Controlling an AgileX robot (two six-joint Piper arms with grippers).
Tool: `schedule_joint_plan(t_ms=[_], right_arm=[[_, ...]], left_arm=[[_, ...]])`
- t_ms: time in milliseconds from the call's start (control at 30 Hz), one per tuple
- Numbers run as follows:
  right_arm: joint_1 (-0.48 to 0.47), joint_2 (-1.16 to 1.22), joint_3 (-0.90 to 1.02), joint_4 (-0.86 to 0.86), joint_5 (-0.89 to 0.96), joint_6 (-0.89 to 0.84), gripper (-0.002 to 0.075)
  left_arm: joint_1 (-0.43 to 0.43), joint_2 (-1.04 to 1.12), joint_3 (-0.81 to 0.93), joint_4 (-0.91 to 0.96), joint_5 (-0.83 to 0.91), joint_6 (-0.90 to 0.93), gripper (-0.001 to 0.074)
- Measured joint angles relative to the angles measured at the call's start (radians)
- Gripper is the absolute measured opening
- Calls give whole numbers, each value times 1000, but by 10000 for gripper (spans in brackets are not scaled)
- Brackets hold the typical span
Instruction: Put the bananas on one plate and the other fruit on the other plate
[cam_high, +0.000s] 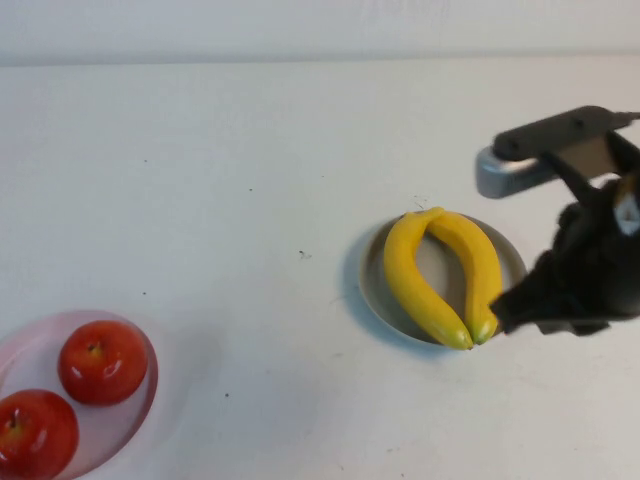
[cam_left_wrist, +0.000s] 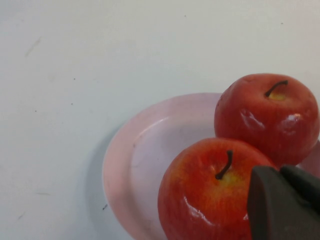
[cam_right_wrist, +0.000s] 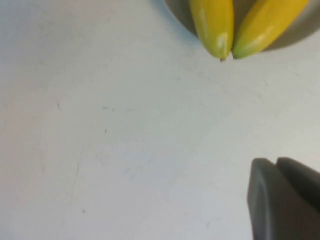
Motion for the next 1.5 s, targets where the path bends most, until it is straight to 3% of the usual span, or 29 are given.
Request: schedule_joint_plan(t_ms=[267, 467, 733, 900, 1333, 1500], right_arm=[[0, -398, 219, 13, 10, -15, -14], [0, -634, 261, 77, 22, -17, -15], [0, -743, 380, -1, 19, -19, -15], [-66, -761, 591, -68, -311, -19, -15], [-532, -1082, 1194, 18, -1211, -19, -15], [-634, -1210, 1297, 20, -1337, -17, -15]], left_arm=[[0, 0, 0, 0, 0, 0, 2], [0, 0, 0, 0, 0, 0, 2], [0, 0, 0, 0, 0, 0, 2], [0, 0, 0, 0, 0, 0, 2], [0, 0, 0, 0, 0, 0, 2], [0, 0, 0, 0, 0, 0, 2]])
